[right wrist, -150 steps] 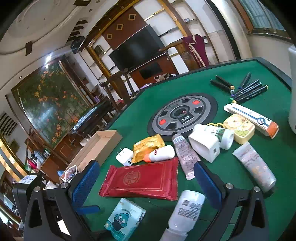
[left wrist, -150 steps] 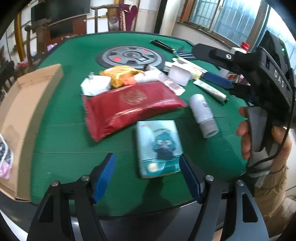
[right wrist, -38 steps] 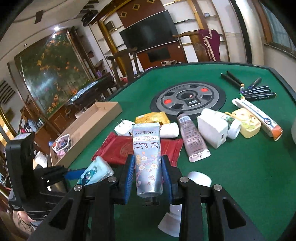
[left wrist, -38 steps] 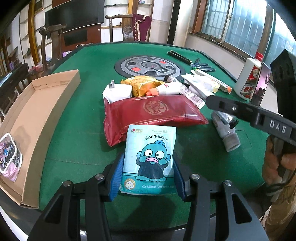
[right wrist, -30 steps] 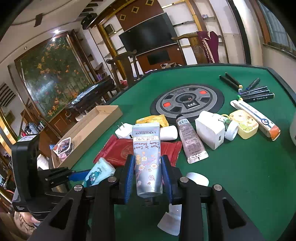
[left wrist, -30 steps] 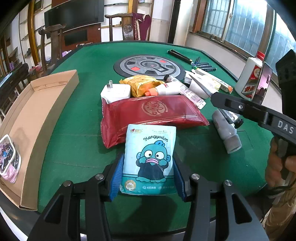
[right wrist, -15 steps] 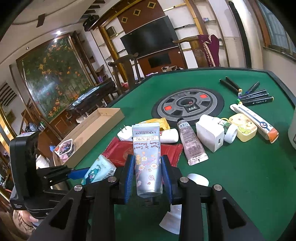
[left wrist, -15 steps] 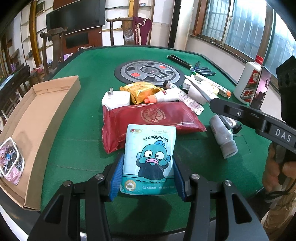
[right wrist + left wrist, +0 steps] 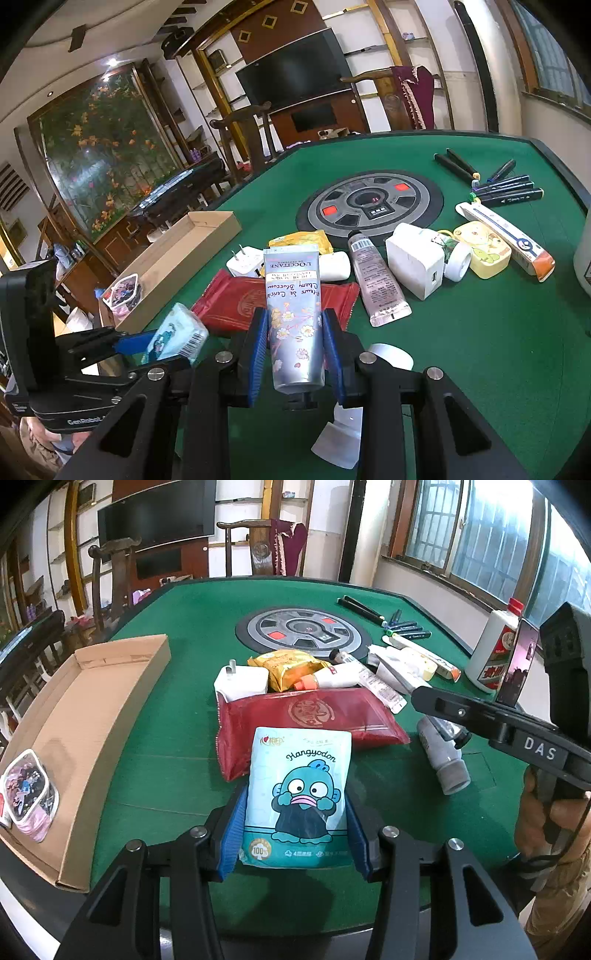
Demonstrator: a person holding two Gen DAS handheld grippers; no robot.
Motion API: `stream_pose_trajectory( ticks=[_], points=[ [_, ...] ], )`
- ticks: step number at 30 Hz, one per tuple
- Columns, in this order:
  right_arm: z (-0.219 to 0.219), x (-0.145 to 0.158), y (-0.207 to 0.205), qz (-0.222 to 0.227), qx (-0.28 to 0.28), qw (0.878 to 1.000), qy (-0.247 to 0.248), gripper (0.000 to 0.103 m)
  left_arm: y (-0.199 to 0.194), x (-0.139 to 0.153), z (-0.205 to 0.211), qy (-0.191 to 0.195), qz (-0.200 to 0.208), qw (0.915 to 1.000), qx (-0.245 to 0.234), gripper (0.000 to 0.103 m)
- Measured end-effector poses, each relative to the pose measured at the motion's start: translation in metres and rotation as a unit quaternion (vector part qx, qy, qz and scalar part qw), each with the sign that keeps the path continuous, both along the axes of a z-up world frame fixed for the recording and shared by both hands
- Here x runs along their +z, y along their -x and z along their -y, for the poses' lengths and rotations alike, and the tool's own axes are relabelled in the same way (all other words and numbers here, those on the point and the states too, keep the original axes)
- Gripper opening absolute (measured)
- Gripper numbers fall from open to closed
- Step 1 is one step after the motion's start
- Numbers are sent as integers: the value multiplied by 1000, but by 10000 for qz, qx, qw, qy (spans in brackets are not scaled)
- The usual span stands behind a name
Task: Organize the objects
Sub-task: 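Carry the tissue pack with the left tool and the cream tube with the right toward the tray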
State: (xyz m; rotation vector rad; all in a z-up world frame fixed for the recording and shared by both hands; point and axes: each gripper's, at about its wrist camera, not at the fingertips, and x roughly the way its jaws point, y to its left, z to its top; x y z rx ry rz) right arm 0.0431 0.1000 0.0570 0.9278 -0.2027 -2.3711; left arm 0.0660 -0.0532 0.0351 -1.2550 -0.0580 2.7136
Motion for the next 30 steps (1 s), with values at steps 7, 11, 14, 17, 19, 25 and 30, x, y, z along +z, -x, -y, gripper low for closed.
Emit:
stream_pose_trajectory(
  ticks=[7, 11, 14, 17, 19, 25, 30],
  points=[
    [16, 1, -2, -60, 6, 9999, 136, 31, -5, 5, 9, -95, -89, 9999, 106, 48],
    [32, 0, -9, -68, 213, 9996, 174, 32, -12, 13, 20, -65, -213, 9995, 206, 48],
    [39, -2, -13, -71, 353, 9992, 145, 32, -20, 21, 36, -13, -337, 9987, 376, 48],
    [39, -3, -13, -36, 339, 9993, 131, 32, -25, 30, 56, -5, -436, 9971, 623, 48],
    [37, -4, -13, -18, 311, 9994, 151, 32, -28, 36, 73, -16, -512, 9953, 828, 48],
    [39, -4, -13, -31, 338, 9993, 136, 32, -31, 44, 122, -146, -591, 9884, 1392, 48],
    [40, -4, -13, 2, 350, 9993, 128, 32, -12, 45, 152, -112, -495, 9870, 1522, 48]
  ],
)
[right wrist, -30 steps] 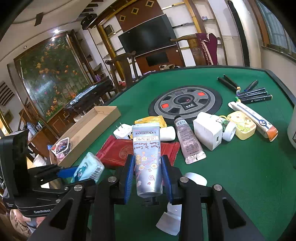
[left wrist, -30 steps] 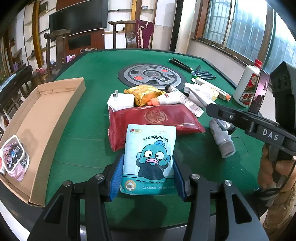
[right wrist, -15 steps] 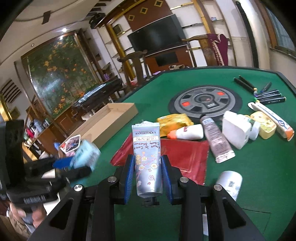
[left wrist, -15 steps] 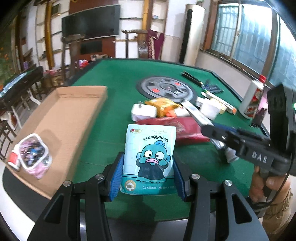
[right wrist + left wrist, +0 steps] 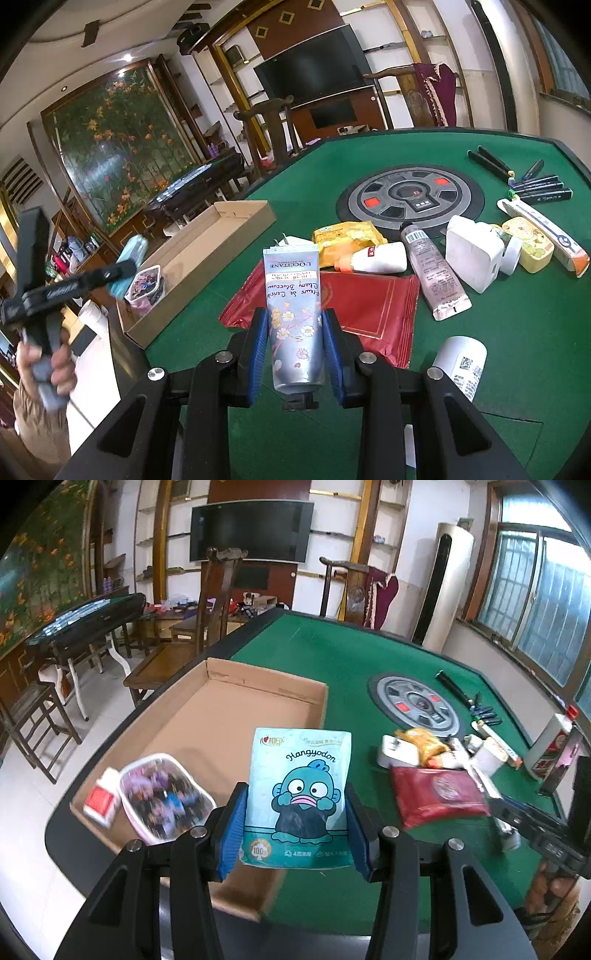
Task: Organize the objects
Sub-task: 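Carry the tissue pack with the left tool and the cream tube with the right toward the tray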
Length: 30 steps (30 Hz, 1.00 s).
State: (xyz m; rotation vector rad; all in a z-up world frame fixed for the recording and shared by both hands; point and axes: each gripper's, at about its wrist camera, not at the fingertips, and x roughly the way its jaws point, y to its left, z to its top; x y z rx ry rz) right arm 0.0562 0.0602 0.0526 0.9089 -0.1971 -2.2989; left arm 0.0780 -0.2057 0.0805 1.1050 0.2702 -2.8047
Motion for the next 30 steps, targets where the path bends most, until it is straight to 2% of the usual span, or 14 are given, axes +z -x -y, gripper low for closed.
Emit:
stream_pose_trajectory(
  ticks=[2, 7, 12, 19, 26, 30],
  points=[
    [1, 0, -1, -9, 14, 10000, -11, 32, 18, -5, 14, 105, 186, 9997, 121, 48],
    [1, -2, 1, 51, 2, 10000, -33, 32, 44, -24, 28, 59, 543, 9983, 223, 48],
    [5, -2, 0, 44, 92, 9999, -58, 32, 40, -38, 17, 208, 672, 9975, -4, 48],
    [5, -3, 0, 65, 99, 9999, -55, 32, 33, -54, 16, 472, 953, 9943, -53, 48],
    [6, -3, -1, 75, 117, 9999, -35, 32, 17, -54, 18, 620, 987, 9930, -198, 48],
    [7, -4, -1, 77, 152, 9999, -27, 32, 11, -60, 20, 779, 1143, 9901, -232, 49]
  ],
)
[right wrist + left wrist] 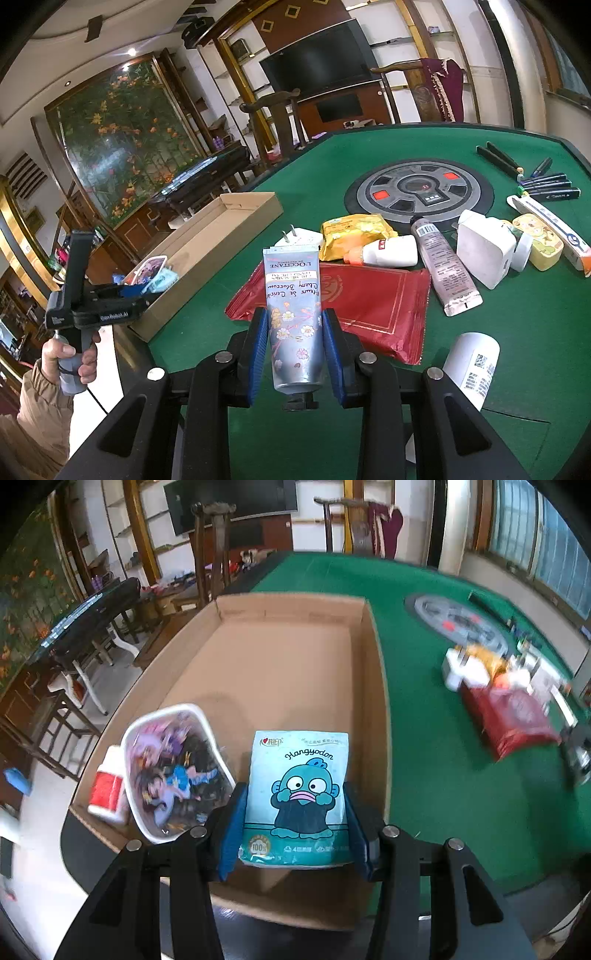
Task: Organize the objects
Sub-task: 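Carry the tissue pack with the left tool and the cream tube with the right toward the tray, then lower the tissue pack into the tray and open the left tool while the right brings the tube over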
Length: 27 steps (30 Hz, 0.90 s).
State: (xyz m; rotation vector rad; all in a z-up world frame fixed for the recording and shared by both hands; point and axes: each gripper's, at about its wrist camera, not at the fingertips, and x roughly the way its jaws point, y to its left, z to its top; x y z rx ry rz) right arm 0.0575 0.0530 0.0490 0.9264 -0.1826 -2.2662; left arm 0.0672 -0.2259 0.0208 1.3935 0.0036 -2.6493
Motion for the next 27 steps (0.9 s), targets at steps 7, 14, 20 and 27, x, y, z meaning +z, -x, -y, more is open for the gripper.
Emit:
stream_pose_trajectory(
  ticks=[7, 14, 20, 27],
  points=[
    [5, -1, 0, 33, 61, 10000, 12, 32, -10, -3, 10, 80, 75, 9999, 19, 49],
    [8, 0, -1, 40, 43, 10000, 5, 32, -12, -2, 8, 116, 81, 9999, -40, 49],
    [36, 20, 2, -84, 381, 9992, 30, 32, -15, -1, 9, 125, 70, 9998, -106, 50],
    [76, 35, 6, -137, 938, 9955, -16, 32, -15, -1, 9, 134, 85, 9998, -100, 50]
  ],
)
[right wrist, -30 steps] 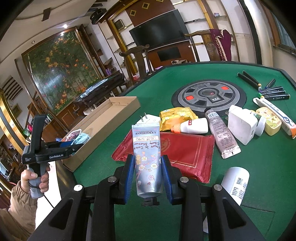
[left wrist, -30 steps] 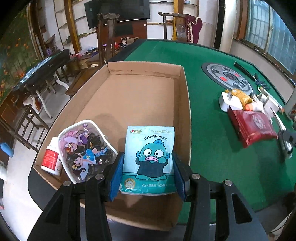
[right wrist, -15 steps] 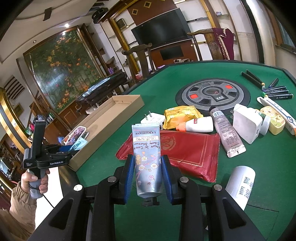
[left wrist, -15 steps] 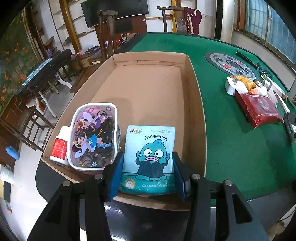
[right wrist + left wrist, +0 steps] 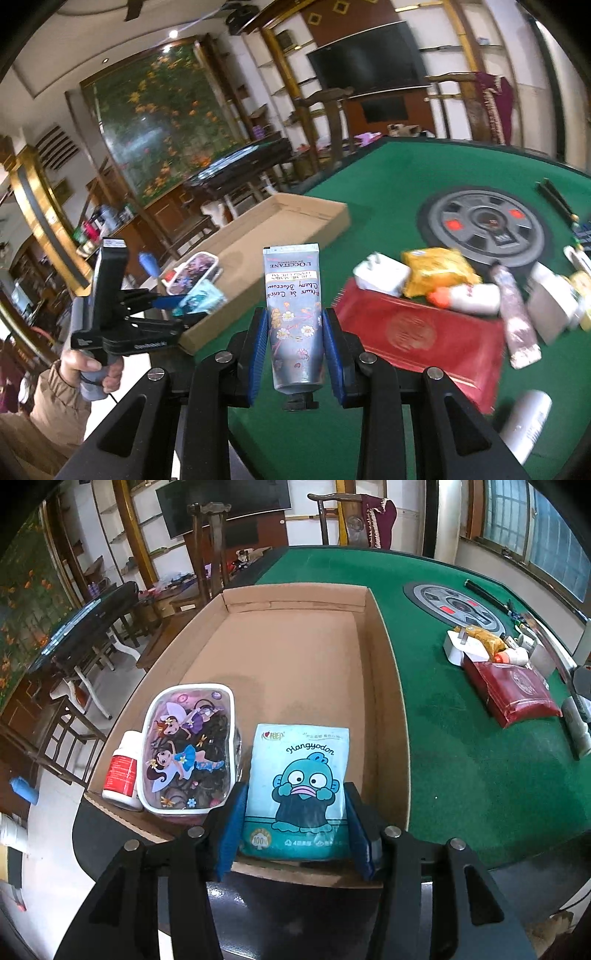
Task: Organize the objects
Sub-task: 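Lower the tissue pack into the tray and open the left tool while the right brings the tube over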
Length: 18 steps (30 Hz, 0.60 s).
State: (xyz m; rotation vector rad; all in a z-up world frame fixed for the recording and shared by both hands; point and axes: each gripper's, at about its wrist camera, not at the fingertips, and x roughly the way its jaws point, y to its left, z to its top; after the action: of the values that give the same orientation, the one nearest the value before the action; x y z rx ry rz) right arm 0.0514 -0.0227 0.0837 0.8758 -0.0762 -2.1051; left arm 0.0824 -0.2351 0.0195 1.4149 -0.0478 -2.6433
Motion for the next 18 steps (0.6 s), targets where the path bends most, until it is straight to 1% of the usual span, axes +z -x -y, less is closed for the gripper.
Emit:
stream_pose_trajectory(
  ticks=[6, 12, 18],
  points=[
    [29, 12, 7, -183, 229, 9992, -256, 32, -1, 0, 0, -17, -25, 10000, -10, 50],
    [52, 10, 18, -254, 308, 9979, -519, 32, -1, 1, 1, -31, 11, 10000, -47, 50],
    [86, 12, 33, -283, 458, 9957, -755, 32, -2, 1, 1, -52, -16, 9999, -91, 50]
  ],
)
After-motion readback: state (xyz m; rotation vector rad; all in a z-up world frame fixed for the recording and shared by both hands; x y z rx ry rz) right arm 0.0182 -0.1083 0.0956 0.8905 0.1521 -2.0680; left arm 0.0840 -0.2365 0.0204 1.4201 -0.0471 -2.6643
